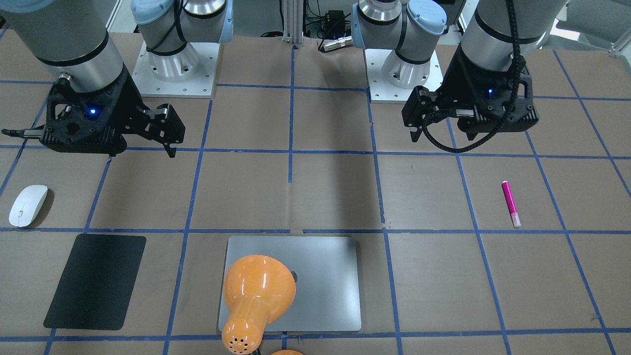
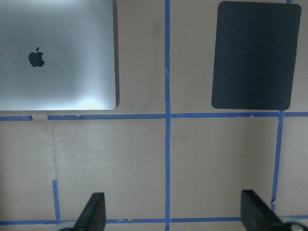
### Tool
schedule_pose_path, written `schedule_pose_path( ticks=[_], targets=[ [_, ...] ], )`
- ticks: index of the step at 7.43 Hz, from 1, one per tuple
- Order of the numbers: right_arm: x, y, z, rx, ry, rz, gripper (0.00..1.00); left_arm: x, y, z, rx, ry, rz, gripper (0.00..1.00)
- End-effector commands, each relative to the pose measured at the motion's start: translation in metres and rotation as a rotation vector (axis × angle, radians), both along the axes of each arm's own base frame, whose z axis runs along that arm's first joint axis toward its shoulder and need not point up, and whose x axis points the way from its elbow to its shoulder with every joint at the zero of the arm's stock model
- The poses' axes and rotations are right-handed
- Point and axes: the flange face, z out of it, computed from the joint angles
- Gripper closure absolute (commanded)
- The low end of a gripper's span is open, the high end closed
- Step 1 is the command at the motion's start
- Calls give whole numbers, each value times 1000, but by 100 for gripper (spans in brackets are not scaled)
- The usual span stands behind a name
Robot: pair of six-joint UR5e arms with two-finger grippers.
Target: Place pen and mouse around notebook
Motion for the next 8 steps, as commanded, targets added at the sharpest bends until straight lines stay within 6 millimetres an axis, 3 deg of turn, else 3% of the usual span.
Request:
schedule_pose_path(
  ticks=[1, 2, 4, 5, 6, 7, 8],
  targets=[
    [0, 0, 0, 1, 1, 0, 0, 6, -2, 0, -2, 3, 3, 0],
    [-1, 0, 0, -1, 1, 0, 0, 10, -3, 0, -2, 0, 6, 0],
    [-1, 0, 0, -2, 1, 0, 0, 48, -10, 1, -3, 4, 12, 0],
    [-5, -4, -4, 2, 5, 6, 0, 78, -11, 3, -4, -2, 29, 0],
    [-55, -16, -15, 30, -2, -33, 0, 137, -15, -7, 28, 7, 31, 0],
    [-127, -19, -38, 80, -24, -27, 0, 213, -9, -30, 59, 34, 82, 0],
    [-172, -18, -78, 92, -25, 50, 0, 268, -1, -59, 84, 58, 73, 0]
  ],
)
